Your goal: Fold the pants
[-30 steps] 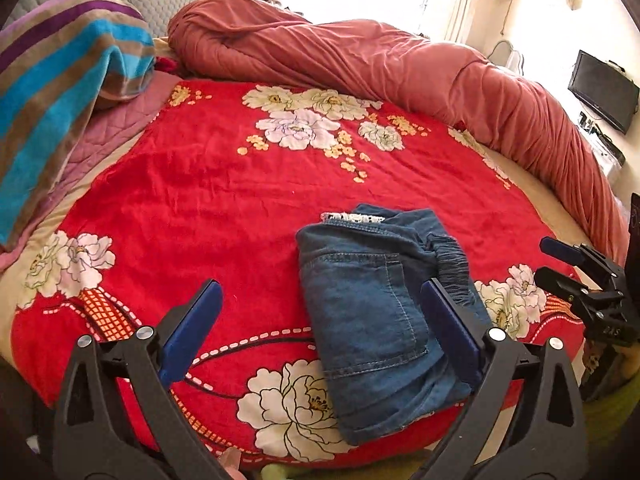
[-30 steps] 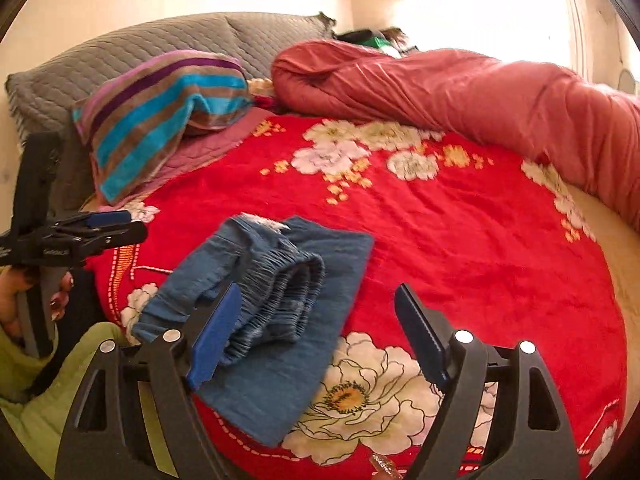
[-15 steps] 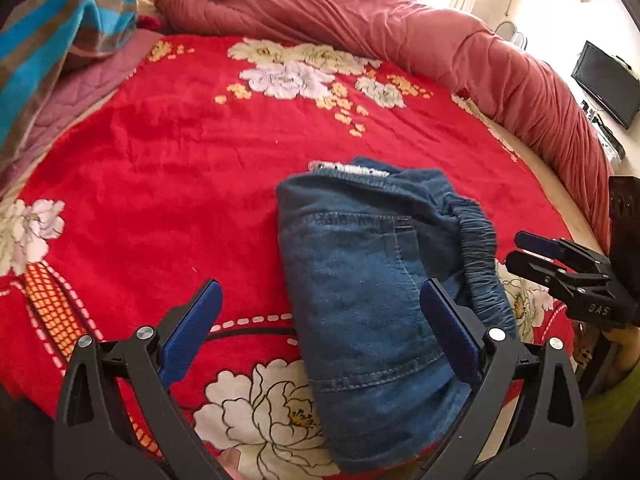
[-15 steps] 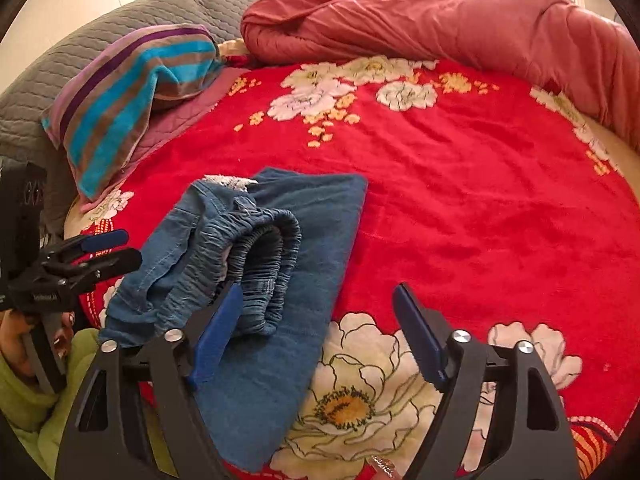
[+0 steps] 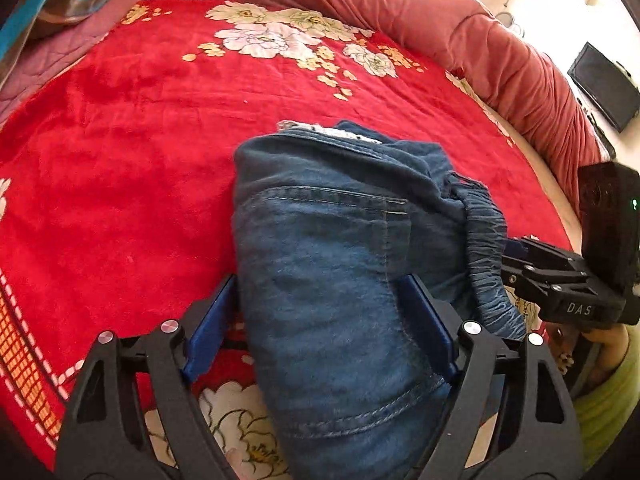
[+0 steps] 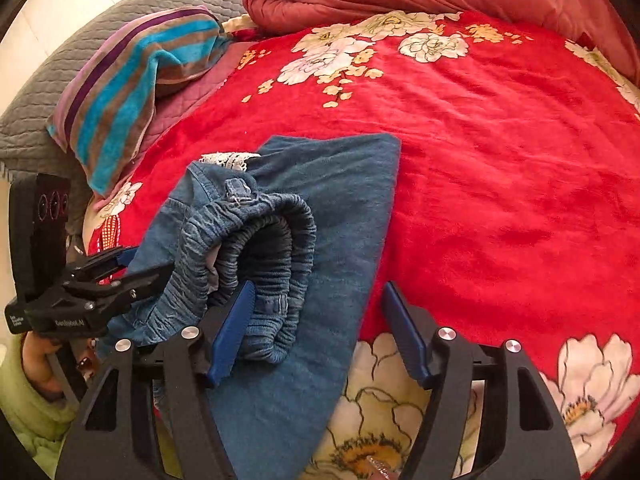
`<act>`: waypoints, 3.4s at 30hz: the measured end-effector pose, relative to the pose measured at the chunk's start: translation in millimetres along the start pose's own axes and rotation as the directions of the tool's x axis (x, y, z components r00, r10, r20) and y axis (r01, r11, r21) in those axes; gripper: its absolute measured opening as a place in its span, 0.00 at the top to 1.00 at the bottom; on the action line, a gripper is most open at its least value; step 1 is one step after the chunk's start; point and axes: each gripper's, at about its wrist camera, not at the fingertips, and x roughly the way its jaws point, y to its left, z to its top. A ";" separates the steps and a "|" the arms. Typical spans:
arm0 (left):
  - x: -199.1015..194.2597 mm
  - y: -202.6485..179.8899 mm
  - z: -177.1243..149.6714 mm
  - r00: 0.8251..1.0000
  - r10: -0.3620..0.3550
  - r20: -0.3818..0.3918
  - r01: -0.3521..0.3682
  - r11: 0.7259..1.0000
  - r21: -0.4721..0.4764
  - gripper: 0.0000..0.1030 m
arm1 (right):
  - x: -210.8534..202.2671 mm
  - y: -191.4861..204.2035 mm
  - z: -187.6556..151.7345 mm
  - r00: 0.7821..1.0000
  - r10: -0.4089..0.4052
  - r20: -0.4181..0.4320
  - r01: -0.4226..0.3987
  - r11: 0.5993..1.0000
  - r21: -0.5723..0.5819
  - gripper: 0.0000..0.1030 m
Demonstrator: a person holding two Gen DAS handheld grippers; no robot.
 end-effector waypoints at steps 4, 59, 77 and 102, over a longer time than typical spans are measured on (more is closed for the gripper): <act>2.1 -4.4 1.3 1.000 -0.003 0.000 0.003 1.000 0.014 0.46 | 5.8 -1.0 2.4 1.000 0.021 0.007 -0.021 1.000 -0.011 0.36; 30.7 30.5 84.4 0.989 0.114 0.093 -0.115 0.993 0.002 0.47 | 52.5 -14.2 82.6 0.960 -0.261 0.099 0.270 0.958 -0.099 0.46; 28.0 32.7 81.5 0.989 0.120 0.086 -0.120 0.993 0.000 0.34 | 35.5 -16.5 77.6 0.947 -0.290 0.138 0.299 0.953 -0.051 0.29; -21.7 22.1 77.3 0.964 0.176 0.199 -0.177 0.984 -0.012 0.09 | -19.6 0.0 67.3 0.908 -0.323 0.268 0.341 0.940 -0.022 0.06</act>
